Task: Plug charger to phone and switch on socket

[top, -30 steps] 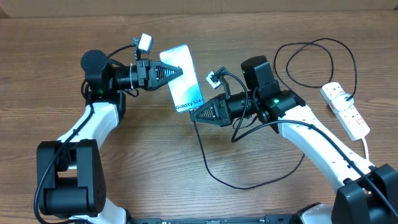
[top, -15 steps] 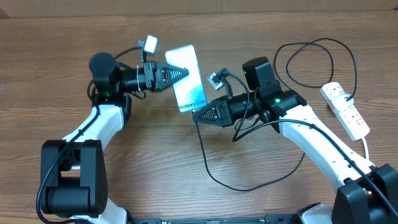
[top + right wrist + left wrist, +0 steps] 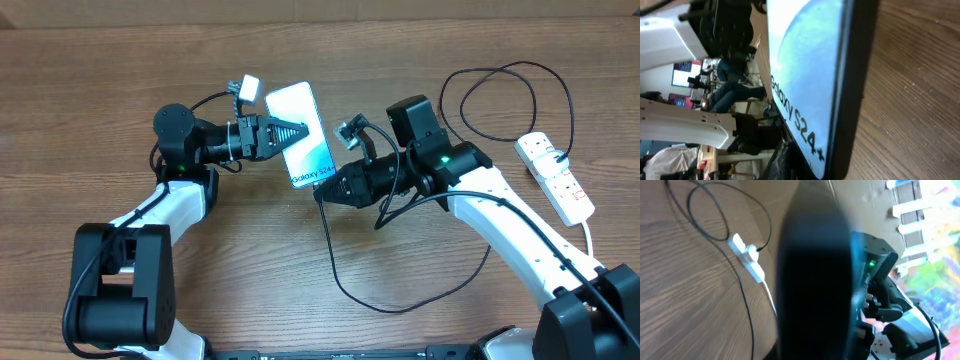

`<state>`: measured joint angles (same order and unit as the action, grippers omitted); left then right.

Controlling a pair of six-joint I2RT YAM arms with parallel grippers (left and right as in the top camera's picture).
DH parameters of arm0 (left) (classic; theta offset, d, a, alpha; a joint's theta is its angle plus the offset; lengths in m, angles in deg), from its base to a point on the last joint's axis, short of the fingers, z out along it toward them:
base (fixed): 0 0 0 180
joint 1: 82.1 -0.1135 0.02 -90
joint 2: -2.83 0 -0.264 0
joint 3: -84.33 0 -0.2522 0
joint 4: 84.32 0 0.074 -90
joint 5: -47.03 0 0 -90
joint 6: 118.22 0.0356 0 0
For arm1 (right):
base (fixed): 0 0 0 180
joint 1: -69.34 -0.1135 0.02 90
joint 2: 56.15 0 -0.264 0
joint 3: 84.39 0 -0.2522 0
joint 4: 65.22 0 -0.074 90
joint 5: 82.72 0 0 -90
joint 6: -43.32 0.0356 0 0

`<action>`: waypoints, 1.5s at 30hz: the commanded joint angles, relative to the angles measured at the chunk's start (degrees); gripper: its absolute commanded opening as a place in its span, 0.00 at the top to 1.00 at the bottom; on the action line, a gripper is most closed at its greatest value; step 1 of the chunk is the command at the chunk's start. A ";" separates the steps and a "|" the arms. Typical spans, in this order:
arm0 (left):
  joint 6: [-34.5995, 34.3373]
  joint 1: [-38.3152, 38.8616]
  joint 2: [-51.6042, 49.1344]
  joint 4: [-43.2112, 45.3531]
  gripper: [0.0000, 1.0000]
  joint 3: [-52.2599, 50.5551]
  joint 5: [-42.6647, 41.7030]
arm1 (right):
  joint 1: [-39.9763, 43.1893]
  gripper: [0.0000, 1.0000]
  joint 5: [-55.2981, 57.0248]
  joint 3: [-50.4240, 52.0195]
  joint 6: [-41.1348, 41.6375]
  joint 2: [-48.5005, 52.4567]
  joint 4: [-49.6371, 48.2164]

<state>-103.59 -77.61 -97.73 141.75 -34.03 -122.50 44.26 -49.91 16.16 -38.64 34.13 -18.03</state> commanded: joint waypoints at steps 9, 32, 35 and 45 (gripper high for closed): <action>-3.32 8.57 0.35 1.95 0.96 -2.14 -11.17 | 0.09 0.93 -5.25 -6.49 8.52 -0.37 -13.16; -3.10 0.87 0.33 1.92 0.96 -2.14 -11.13 | 0.09 0.42 -5.44 -6.49 14.69 -0.37 -2.34; -3.06 0.87 0.33 1.90 0.96 -2.14 -11.15 | 0.09 0.26 -5.42 -6.49 14.69 -0.37 -2.45; -0.15 0.15 0.33 1.95 0.96 -2.12 -11.13 | 2.29 0.00 -3.26 -6.47 14.49 -0.37 -1.70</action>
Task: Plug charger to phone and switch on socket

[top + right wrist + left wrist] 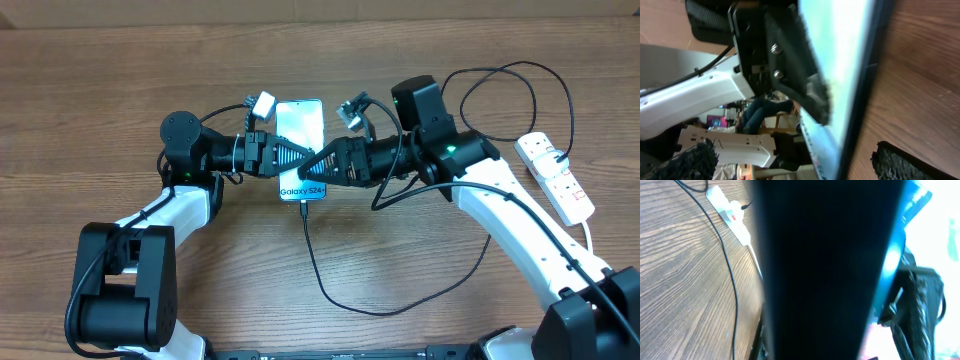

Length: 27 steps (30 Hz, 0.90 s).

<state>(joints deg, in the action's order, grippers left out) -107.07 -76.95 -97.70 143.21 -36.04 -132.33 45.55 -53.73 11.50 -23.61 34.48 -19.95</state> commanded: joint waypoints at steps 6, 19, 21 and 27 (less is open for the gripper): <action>2.71 -1.77 0.31 0.46 0.96 -0.11 2.80 | -0.48 0.00 9.92 -1.68 -0.55 -0.72 5.14; 2.60 -3.37 0.31 0.48 0.96 -0.11 15.87 | -6.14 0.28 19.23 -1.60 -1.01 -0.72 8.85; 2.60 -3.37 0.31 0.50 0.96 -0.11 15.17 | -6.51 0.42 19.85 -1.60 -0.98 -0.72 8.59; 5.07 -3.37 0.31 0.50 0.96 -0.11 10.99 | -7.28 0.60 19.74 -1.60 -0.72 -0.72 8.04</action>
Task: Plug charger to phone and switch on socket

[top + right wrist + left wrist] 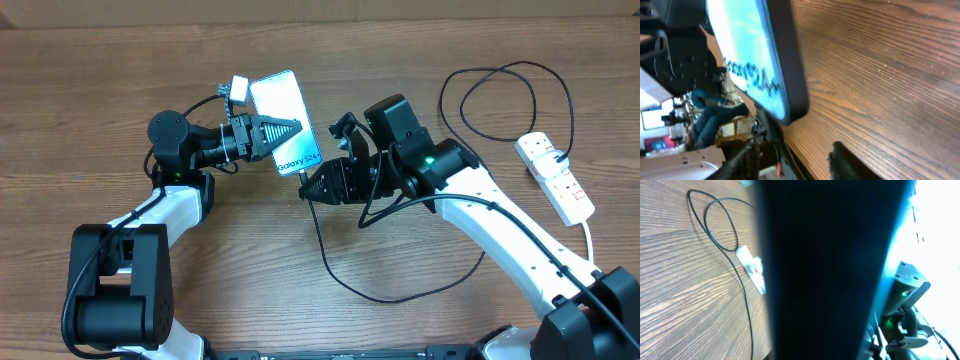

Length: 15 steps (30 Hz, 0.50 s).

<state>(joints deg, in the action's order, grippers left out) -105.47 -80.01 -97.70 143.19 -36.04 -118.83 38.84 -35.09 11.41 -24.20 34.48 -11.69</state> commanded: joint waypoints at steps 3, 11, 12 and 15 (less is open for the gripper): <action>4.02 -0.31 0.31 0.52 0.96 -0.11 -3.65 | -0.57 0.69 0.96 -1.51 -0.15 -0.72 0.24; 5.35 -0.31 0.31 0.55 0.96 -0.11 -3.67 | -0.68 0.75 0.22 -1.51 -0.13 -0.72 0.22; 5.38 -0.31 0.31 0.55 0.96 -0.11 -3.65 | -0.74 0.75 0.11 -1.51 -0.13 -0.72 0.22; 5.51 -0.31 0.31 0.70 0.96 -0.11 -3.63 | -1.27 0.74 0.35 -1.46 -0.15 -0.70 0.11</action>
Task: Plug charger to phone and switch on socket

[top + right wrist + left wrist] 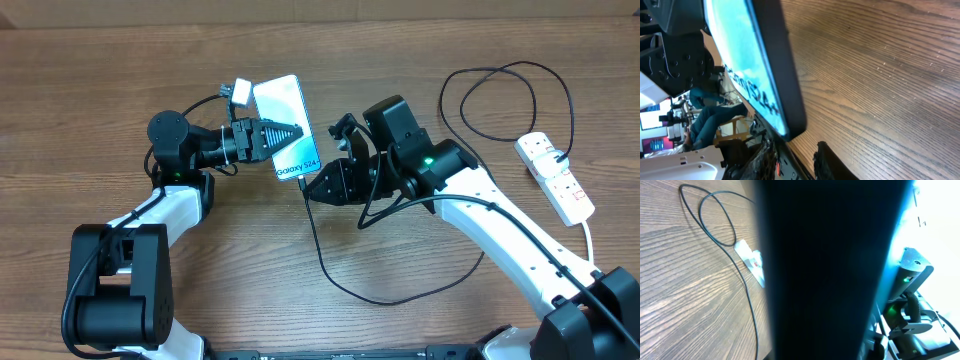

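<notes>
My left gripper (290, 133) is shut on a phone (276, 100) with a lit "Galaxy S24" screen and holds it tilted above the table. In the left wrist view the phone's dark back (825, 270) fills the frame and hides the fingers. A black charger cable (330, 280) hangs from the phone's lower end. My right gripper (312, 190) sits just below that end, open a little. In the right wrist view its fingers (832, 162) stand on either side of the cable under the phone (747, 60). The white socket strip (558, 178) lies at the far right.
The cable loops over the wooden table (100, 270) in front of the right arm and coils at the back right beside the strip. In the left wrist view the strip (751, 261) shows with a cable loop (715, 215) past it.
The phone in my left gripper has shifted slightly to the right and lower. My right gripper stays under the phone's lower end, with its fingers a little closer together.
At first my left gripper held the phone while my right gripper was at its lower end with the cable. Then the cable hung from the phone and my right gripper stood wide open around it. Later the phone was lifted leftward, and my right gripper sat below it.
</notes>
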`<state>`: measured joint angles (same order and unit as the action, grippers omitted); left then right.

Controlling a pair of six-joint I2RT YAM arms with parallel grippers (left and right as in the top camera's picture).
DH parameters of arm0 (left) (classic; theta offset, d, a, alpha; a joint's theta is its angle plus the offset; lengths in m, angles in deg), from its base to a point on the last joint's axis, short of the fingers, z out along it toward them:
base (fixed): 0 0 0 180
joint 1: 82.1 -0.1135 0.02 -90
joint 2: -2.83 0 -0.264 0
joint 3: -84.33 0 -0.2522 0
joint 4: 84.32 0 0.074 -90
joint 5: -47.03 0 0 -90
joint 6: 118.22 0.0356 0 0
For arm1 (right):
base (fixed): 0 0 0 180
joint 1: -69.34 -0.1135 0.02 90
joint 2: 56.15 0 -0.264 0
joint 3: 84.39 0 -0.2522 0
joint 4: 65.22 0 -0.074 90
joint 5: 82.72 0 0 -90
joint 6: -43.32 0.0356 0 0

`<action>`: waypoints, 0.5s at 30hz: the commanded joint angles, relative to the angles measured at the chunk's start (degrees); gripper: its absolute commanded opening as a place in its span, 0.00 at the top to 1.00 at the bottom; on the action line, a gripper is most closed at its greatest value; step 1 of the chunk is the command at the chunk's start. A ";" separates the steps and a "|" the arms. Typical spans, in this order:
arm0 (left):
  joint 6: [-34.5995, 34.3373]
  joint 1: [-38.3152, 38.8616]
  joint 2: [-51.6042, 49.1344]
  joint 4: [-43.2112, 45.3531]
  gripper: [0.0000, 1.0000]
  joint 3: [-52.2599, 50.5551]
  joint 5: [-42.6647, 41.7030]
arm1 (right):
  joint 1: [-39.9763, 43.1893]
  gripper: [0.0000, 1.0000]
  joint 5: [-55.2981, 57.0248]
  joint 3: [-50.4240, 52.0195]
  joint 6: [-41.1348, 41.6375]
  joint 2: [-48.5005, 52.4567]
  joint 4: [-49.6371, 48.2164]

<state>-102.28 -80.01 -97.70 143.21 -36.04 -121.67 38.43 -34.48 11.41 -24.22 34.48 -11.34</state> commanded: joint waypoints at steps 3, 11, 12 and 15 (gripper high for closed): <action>2.32 -0.31 0.31 0.68 0.96 -0.11 -0.81 | -1.51 0.73 -0.24 -0.76 -0.15 -0.70 -1.11; 2.29 -0.31 0.31 0.68 0.96 -0.11 -0.81 | -1.60 0.84 -0.28 1.14 -0.09 -0.61 -2.34; 2.29 -0.31 0.31 0.70 0.96 -0.11 -0.81 | -1.60 0.86 -0.28 1.22 -0.09 -0.61 -2.34; 2.29 -0.31 0.31 0.70 0.96 -0.11 -0.81 | -1.60 0.93 -0.28 1.46 -0.09 -0.61 -2.73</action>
<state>-101.49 -80.01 -97.70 143.24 -36.06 -121.82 37.03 -34.45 12.18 -24.28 34.48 -13.48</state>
